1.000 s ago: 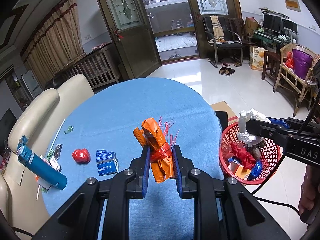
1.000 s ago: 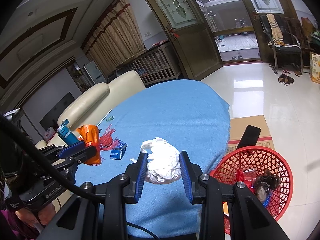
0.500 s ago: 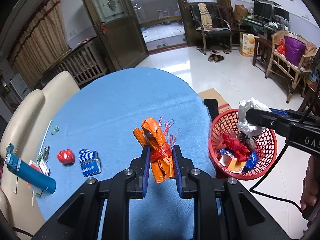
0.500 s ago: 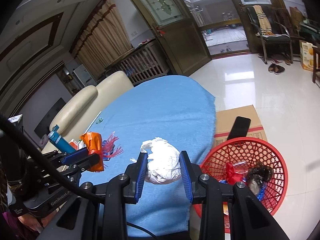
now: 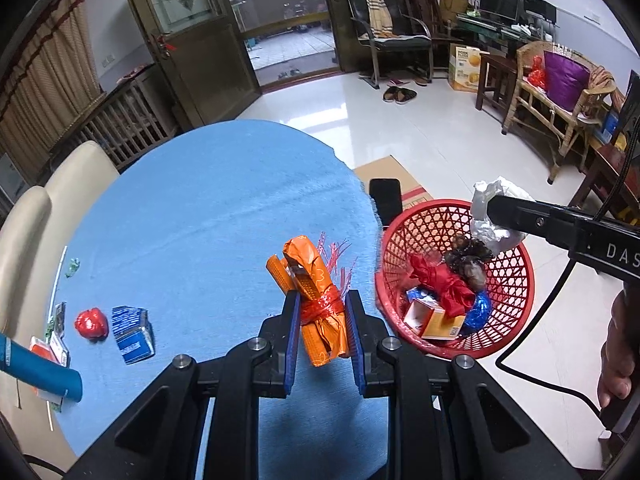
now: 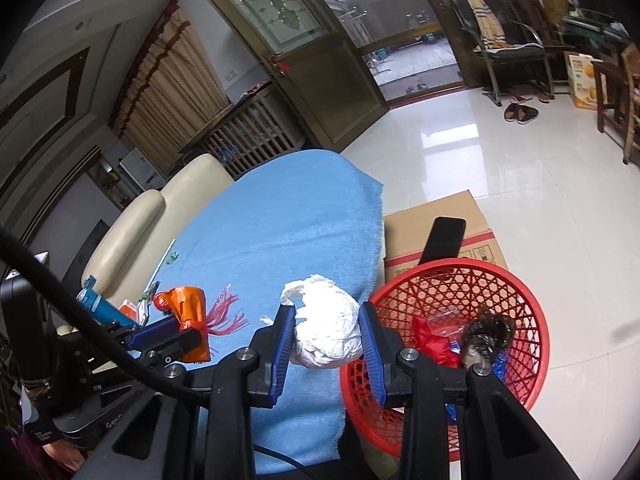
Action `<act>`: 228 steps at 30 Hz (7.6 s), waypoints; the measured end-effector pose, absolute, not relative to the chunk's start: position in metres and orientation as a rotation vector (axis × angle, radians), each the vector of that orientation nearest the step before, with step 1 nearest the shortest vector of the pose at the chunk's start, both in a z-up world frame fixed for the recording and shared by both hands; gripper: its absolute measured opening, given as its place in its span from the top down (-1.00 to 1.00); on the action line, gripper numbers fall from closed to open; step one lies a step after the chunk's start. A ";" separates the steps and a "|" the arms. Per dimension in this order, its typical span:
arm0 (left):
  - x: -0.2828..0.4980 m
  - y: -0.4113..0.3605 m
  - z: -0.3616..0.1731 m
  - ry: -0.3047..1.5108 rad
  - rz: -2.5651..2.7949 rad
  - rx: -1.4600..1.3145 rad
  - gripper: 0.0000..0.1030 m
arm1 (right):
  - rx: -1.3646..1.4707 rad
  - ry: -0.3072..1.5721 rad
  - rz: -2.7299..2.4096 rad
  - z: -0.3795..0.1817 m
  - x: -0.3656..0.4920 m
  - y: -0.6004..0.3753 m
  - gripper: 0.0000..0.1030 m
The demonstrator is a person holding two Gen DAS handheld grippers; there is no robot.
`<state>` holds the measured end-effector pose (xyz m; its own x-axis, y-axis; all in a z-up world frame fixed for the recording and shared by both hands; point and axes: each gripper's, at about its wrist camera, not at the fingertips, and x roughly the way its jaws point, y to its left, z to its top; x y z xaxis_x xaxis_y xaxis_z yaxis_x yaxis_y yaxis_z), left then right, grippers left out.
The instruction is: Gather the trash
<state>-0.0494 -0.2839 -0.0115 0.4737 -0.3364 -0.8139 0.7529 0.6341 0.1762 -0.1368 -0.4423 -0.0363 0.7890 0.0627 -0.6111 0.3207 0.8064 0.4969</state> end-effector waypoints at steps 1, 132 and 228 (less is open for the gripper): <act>-0.049 -0.285 -0.013 0.835 -0.716 0.570 0.54 | 0.629 0.658 -0.154 -0.037 -0.137 -0.444 0.32; 0.061 -0.012 -0.072 0.760 -0.278 0.188 -0.28 | 0.350 0.968 0.164 -0.077 0.084 -0.192 -0.22; 0.112 0.044 -0.099 0.834 -0.226 0.014 -0.28 | 0.323 1.005 0.053 -0.125 0.178 -0.135 -0.37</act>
<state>0.1117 0.0441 -0.0990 0.6493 -0.1938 -0.7354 0.2047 0.9758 -0.0764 0.1778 -0.1351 -0.1254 0.5390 0.1911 -0.8203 0.1044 0.9513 0.2902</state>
